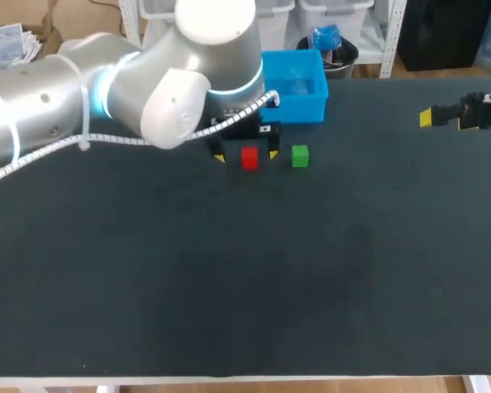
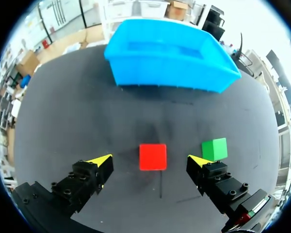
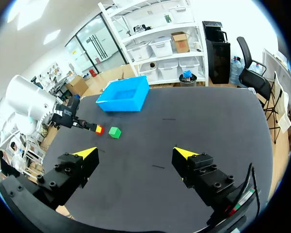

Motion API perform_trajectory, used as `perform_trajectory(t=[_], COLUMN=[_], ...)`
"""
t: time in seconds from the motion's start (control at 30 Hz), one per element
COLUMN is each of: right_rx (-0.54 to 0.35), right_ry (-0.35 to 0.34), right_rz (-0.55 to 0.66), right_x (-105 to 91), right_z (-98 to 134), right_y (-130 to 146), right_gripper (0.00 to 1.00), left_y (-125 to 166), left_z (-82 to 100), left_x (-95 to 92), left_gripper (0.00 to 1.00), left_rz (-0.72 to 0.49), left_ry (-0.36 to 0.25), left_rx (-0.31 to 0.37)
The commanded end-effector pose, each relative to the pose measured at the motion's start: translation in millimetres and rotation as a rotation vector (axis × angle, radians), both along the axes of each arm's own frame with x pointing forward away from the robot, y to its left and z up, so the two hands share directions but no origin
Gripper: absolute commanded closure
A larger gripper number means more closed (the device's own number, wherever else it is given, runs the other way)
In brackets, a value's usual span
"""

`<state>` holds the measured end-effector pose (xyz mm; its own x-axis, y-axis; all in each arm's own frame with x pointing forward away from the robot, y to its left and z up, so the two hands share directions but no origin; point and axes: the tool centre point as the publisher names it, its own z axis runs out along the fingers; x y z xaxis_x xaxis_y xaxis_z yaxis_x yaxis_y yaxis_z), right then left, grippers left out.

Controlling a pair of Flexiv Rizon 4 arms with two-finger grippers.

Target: Use the left arm to pick the red cube and place it into the blue plastic box first, then use the right arm to grasp the green cube and put it into the same blue plastic box after the first action is fully finished.

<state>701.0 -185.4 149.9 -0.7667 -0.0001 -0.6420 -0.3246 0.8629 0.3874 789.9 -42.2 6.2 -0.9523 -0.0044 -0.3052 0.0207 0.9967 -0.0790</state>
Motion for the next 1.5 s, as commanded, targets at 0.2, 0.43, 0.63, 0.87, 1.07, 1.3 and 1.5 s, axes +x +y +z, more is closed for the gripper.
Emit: perform_trajectory(t=[0.2,0.43,0.63,0.87,1.07,1.3,1.5], right_rx=[0.001,0.001,0.001,0.001,0.001,0.001,0.001], right_ry=[-0.001,-0.001,-0.001,-0.001,-0.001,-0.001,-0.001], right_rz=[0.001,0.001,0.001,0.001,0.001,0.001,0.001], right_x=[0.1,0.1,0.1,0.1,0.1,0.1,0.1], right_z=[-0.5,-0.5,-0.5,-0.5,-0.5,-0.5,-0.5], right_y=[-0.2,-0.2,-0.2,-0.2,-0.2,-0.2,-0.2], right_gripper=[0.00,0.00,0.00,0.00,0.00,0.00,0.00], left_y=[-2.5,-2.9,-3.3,-1.4,-1.1,-2.3,-1.2], left_z=[-5.9,-6.7,-10.5,-14.8,-14.4,-11.7,-0.8], left_x=[0.8,1.5,1.6,0.2,-0.5,-2.2,-5.3], left_gripper=[0.00,0.00,0.66,1.00,1.00,1.00,1.00], left_rz=[0.007,0.013,0.021,0.022,0.021,0.014,0.012], left_ry=[0.009,0.009,0.009,0.014,0.011,0.003,-0.012], left_rx=[0.006,0.013,0.029,0.041,0.044,0.048,0.054])
